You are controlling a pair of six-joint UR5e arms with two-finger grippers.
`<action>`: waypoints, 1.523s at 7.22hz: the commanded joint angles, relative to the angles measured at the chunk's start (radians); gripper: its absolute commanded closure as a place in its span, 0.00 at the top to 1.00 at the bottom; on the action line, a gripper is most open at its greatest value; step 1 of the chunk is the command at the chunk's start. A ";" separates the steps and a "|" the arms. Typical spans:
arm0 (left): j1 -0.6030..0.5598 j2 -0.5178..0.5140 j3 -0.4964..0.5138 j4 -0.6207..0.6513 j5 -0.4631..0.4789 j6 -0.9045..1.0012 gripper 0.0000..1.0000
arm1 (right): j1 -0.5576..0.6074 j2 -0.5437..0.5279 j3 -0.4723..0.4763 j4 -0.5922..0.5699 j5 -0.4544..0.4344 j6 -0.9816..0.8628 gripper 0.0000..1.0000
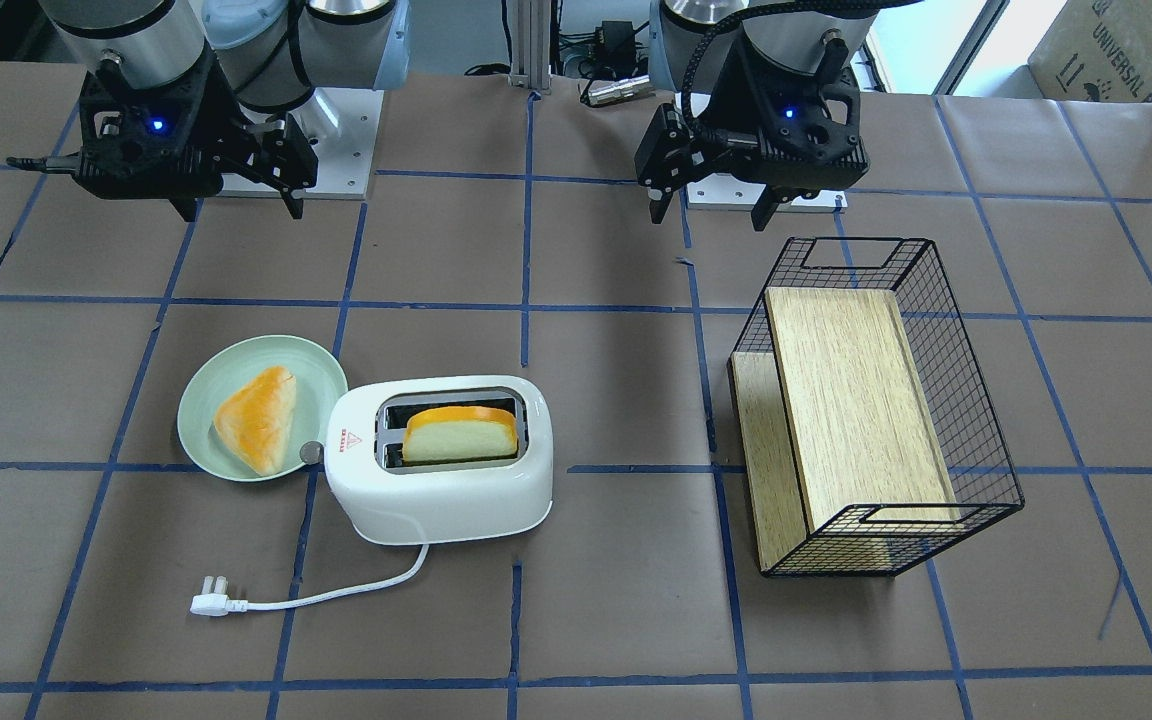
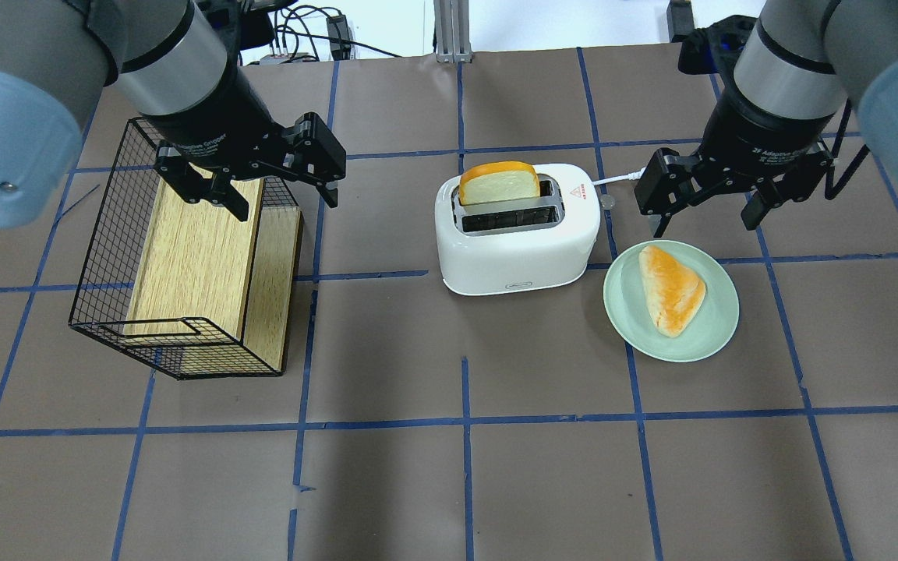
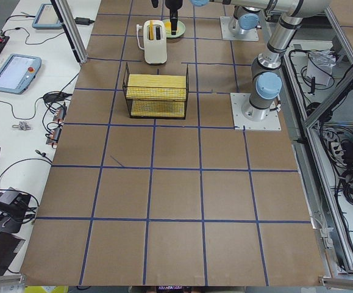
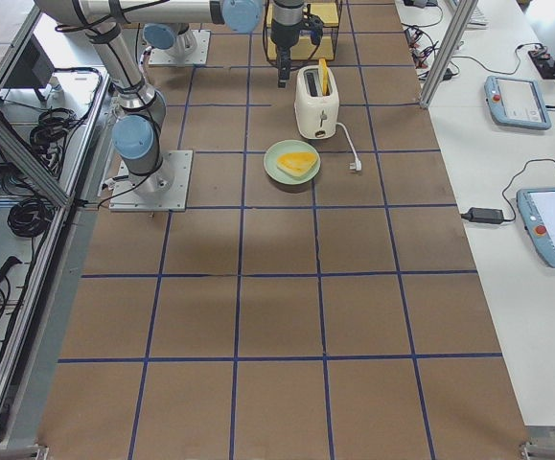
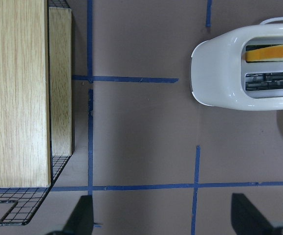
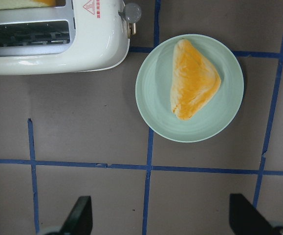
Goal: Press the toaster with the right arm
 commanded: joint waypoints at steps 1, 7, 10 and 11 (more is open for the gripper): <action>0.000 0.000 -0.001 0.000 -0.001 0.000 1.00 | 0.000 -0.002 0.003 0.001 0.003 -0.001 1.00; 0.000 0.000 -0.001 0.000 -0.001 0.000 1.00 | 0.000 0.004 0.003 -0.084 0.024 -0.295 1.00; 0.001 0.000 -0.001 0.000 -0.001 0.000 1.00 | -0.011 0.127 0.005 -0.214 0.009 -0.888 1.00; 0.000 0.000 0.001 0.000 -0.001 0.000 1.00 | -0.011 0.165 0.005 -0.312 0.006 -1.003 0.99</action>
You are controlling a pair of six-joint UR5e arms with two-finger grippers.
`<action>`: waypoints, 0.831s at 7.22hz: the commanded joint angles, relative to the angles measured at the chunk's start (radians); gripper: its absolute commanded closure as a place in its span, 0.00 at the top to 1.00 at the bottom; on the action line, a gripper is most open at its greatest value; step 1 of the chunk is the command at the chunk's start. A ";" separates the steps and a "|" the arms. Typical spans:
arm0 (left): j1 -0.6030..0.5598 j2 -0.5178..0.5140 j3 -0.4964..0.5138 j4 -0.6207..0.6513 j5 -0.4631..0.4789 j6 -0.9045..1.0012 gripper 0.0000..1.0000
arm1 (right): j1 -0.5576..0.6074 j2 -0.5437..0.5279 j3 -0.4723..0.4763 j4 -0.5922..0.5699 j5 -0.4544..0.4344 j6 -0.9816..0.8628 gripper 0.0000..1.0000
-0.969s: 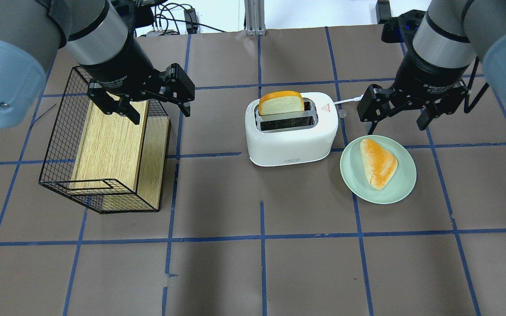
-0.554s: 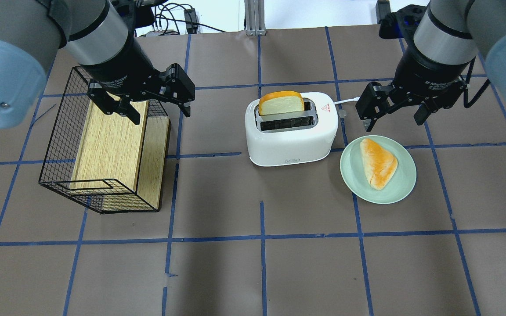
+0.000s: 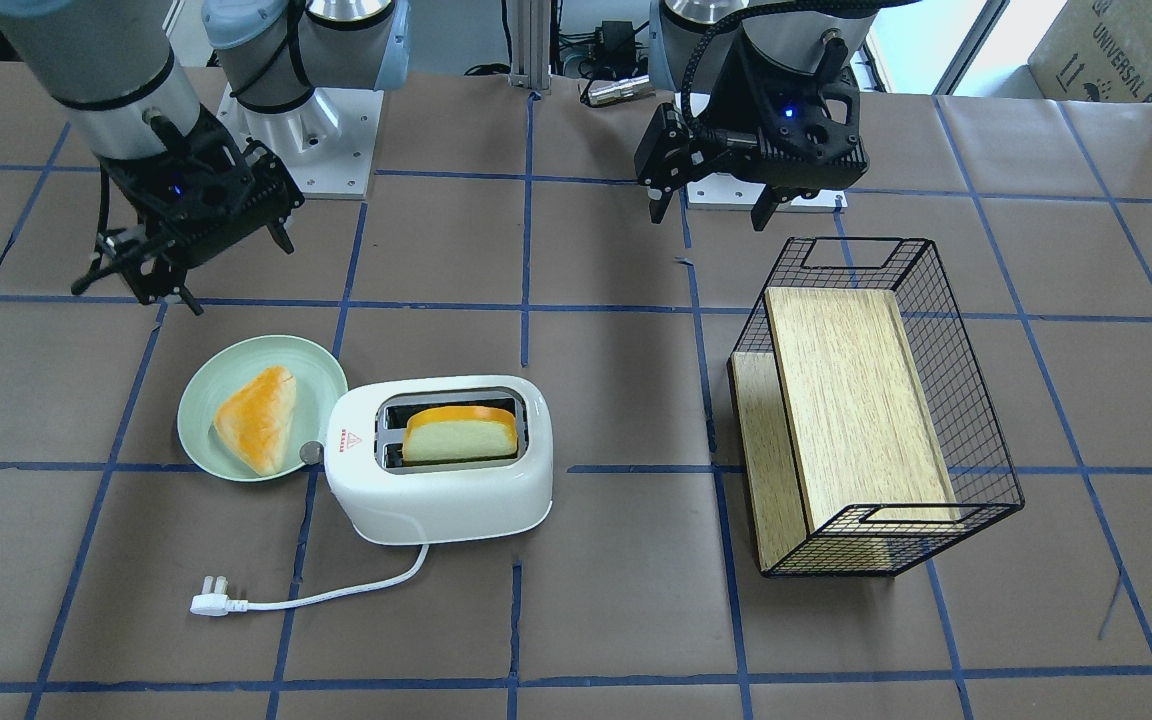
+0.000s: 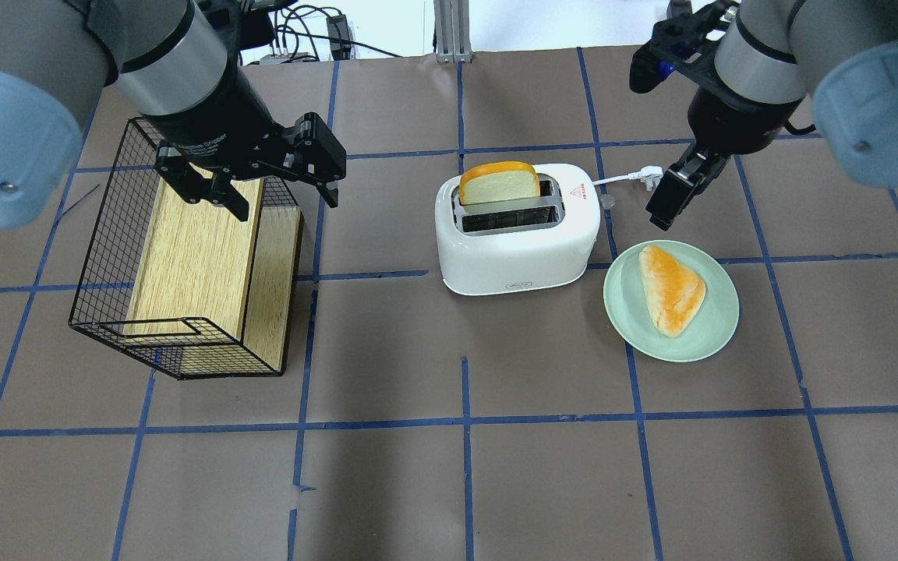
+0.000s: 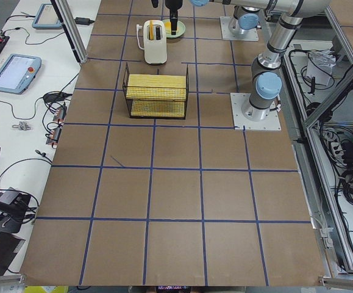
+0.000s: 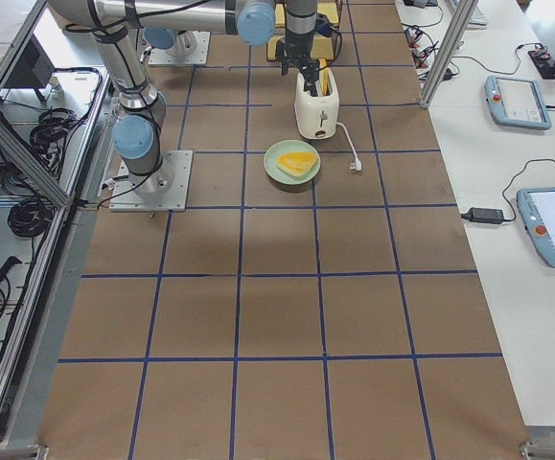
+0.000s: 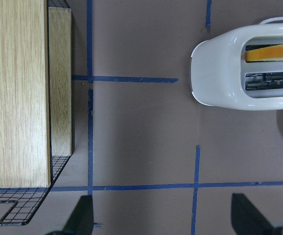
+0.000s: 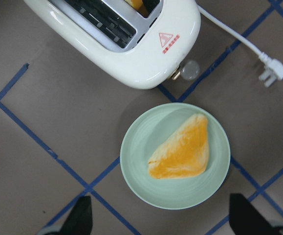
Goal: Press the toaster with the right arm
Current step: 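Move the right gripper toward the toaster's lever side beside the plate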
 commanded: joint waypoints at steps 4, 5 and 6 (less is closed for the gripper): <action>0.001 0.000 0.000 0.000 0.001 0.000 1.00 | -0.001 0.089 0.092 -0.130 -0.016 -0.539 0.23; 0.000 0.000 0.001 0.000 0.000 0.000 1.00 | -0.002 0.089 0.135 -0.159 -0.008 -0.594 0.16; 0.000 0.000 0.001 0.000 0.000 0.000 1.00 | -0.001 0.111 0.166 -0.238 -0.008 -0.601 0.14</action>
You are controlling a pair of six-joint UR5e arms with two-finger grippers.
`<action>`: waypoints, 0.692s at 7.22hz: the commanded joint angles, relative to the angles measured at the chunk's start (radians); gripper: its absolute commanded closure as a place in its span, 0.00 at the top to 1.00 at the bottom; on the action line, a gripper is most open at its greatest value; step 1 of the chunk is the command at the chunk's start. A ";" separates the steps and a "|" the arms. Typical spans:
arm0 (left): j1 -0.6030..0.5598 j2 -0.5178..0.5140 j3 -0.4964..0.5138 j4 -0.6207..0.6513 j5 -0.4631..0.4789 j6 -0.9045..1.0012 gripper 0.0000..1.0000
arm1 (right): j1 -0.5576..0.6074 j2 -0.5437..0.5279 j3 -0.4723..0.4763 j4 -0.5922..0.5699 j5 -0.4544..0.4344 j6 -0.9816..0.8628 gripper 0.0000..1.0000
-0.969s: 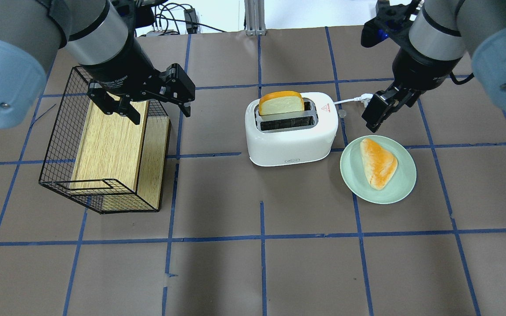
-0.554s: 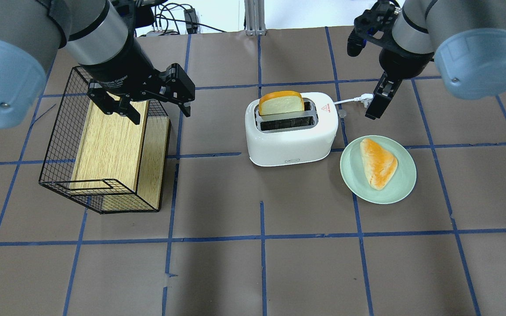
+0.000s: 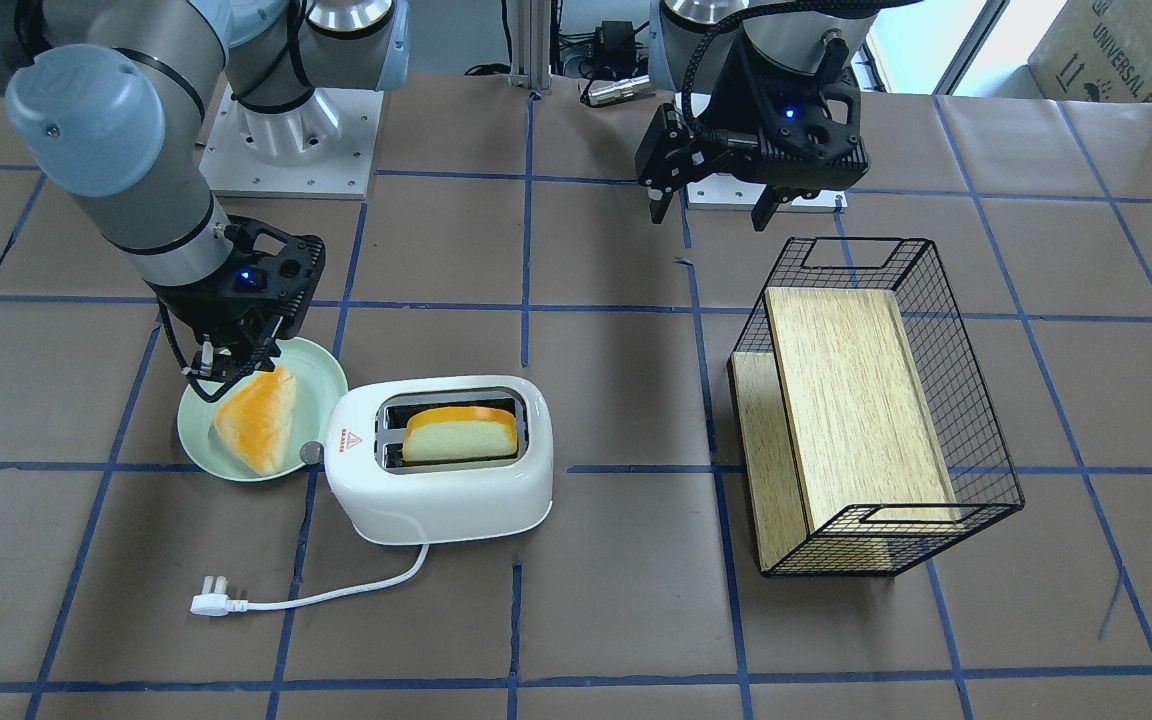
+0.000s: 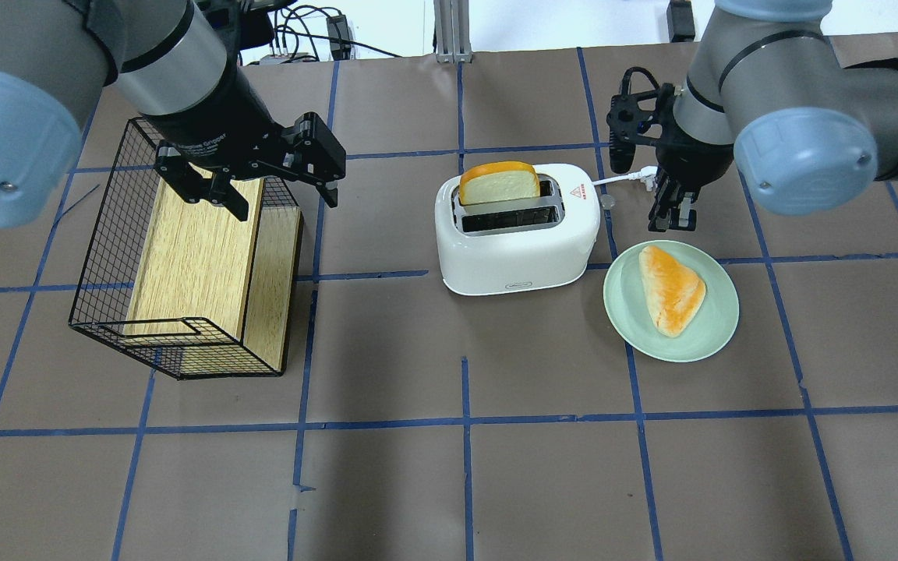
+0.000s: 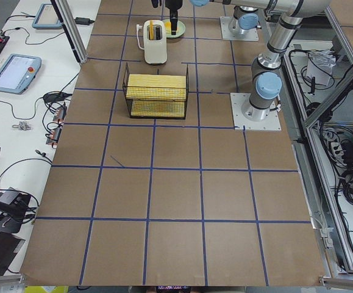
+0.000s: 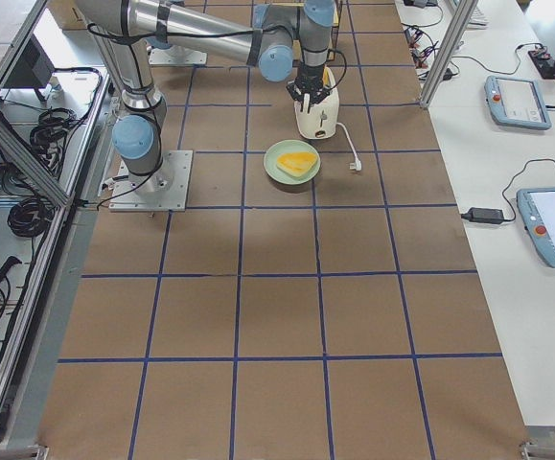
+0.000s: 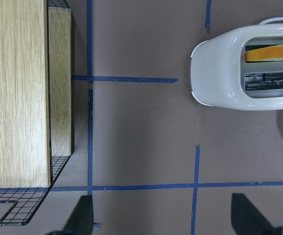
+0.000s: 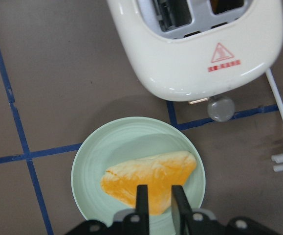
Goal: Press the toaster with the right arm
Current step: 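Move the right gripper toward the toaster's lever side beside the plate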
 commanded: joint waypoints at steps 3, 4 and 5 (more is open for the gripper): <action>-0.001 0.000 0.001 0.000 0.000 0.000 1.00 | 0.006 0.080 0.048 -0.178 0.036 -0.202 0.12; -0.001 0.000 -0.001 0.000 0.001 0.000 1.00 | 0.012 0.091 0.047 -0.206 0.049 -0.220 0.12; 0.001 0.000 -0.001 0.000 0.001 0.000 1.00 | 0.015 0.098 0.048 -0.208 0.051 -0.271 0.12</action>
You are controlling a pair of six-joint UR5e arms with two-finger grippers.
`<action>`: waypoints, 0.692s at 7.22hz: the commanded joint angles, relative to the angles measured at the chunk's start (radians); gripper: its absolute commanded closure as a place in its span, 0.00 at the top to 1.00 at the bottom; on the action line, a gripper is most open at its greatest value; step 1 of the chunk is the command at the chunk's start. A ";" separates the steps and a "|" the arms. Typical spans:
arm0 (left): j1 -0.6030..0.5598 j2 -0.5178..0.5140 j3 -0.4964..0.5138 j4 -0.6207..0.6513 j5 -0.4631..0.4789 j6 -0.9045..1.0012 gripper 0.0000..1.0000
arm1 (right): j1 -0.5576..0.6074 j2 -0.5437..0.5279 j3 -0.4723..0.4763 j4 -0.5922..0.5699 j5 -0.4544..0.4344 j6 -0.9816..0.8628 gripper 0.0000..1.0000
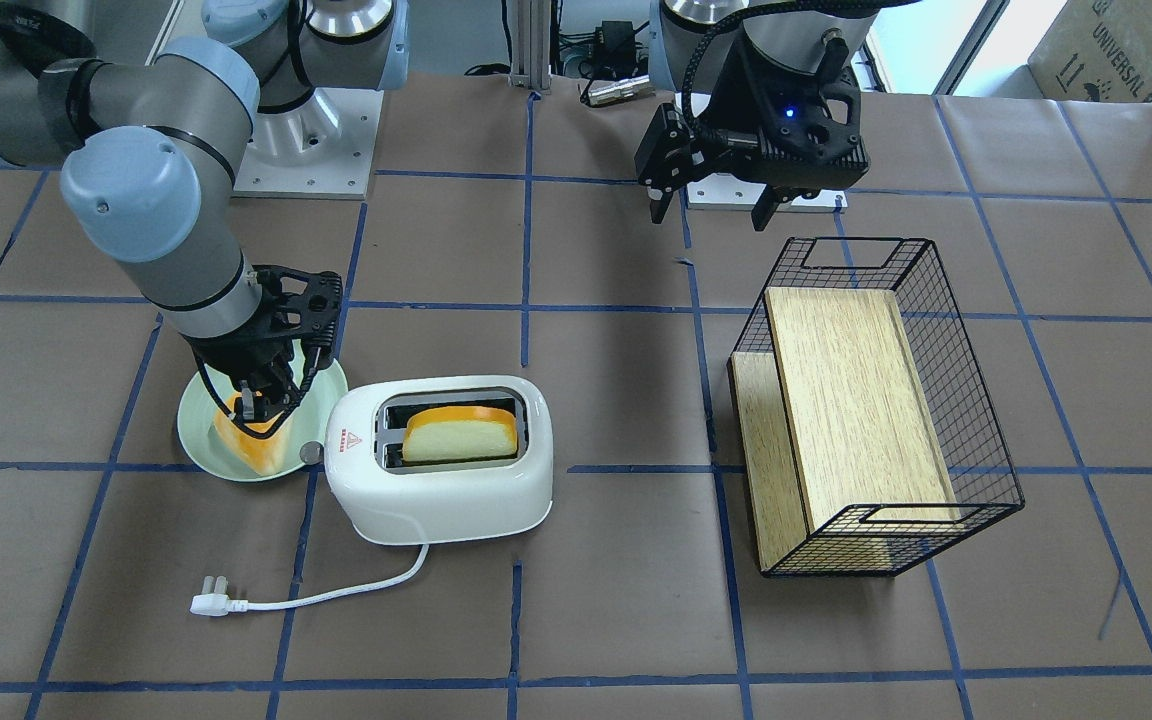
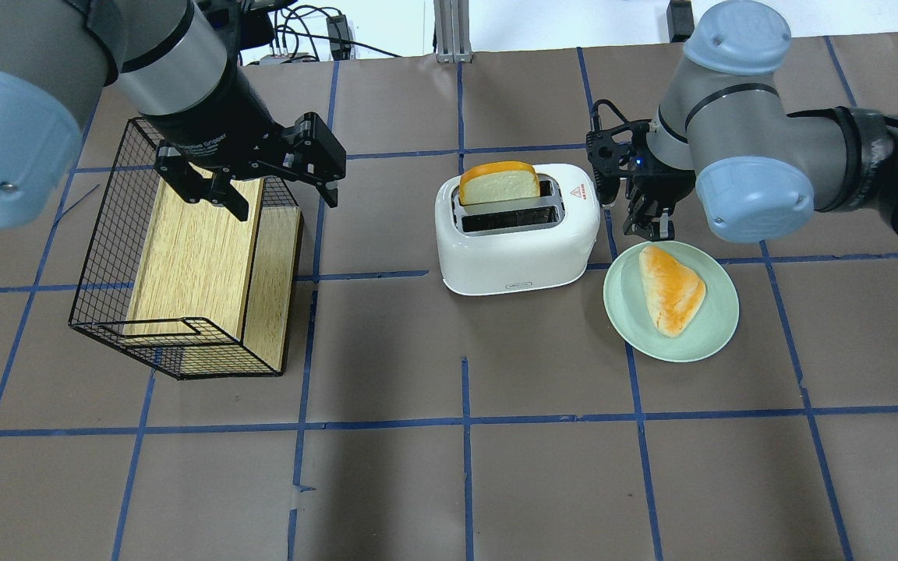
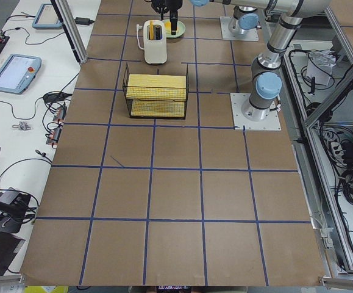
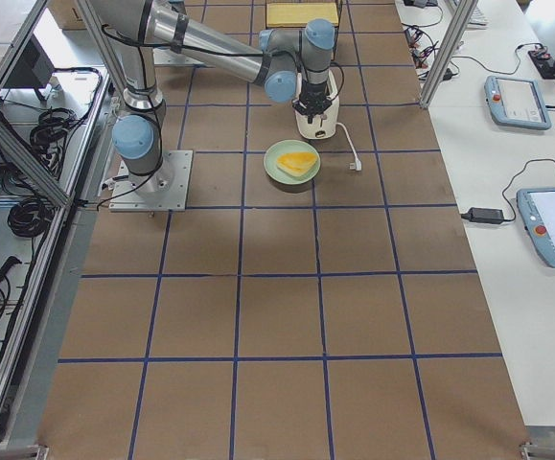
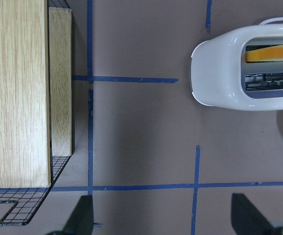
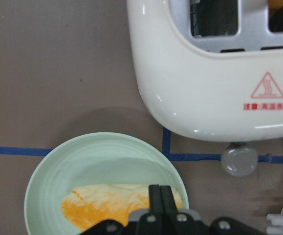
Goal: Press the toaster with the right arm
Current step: 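Lower the right gripper onto the toaster lever, pressing it down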
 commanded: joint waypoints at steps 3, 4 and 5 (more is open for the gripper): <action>0.001 0.000 0.000 0.000 0.000 0.000 1.00 | 0.004 0.072 0.004 -0.085 0.026 -0.084 0.13; 0.001 0.000 0.000 0.000 0.000 0.000 1.00 | 0.004 0.075 0.004 -0.087 0.030 -0.086 0.13; 0.001 0.000 0.000 0.000 -0.001 0.001 1.00 | 0.004 0.078 0.005 -0.087 0.030 -0.084 0.13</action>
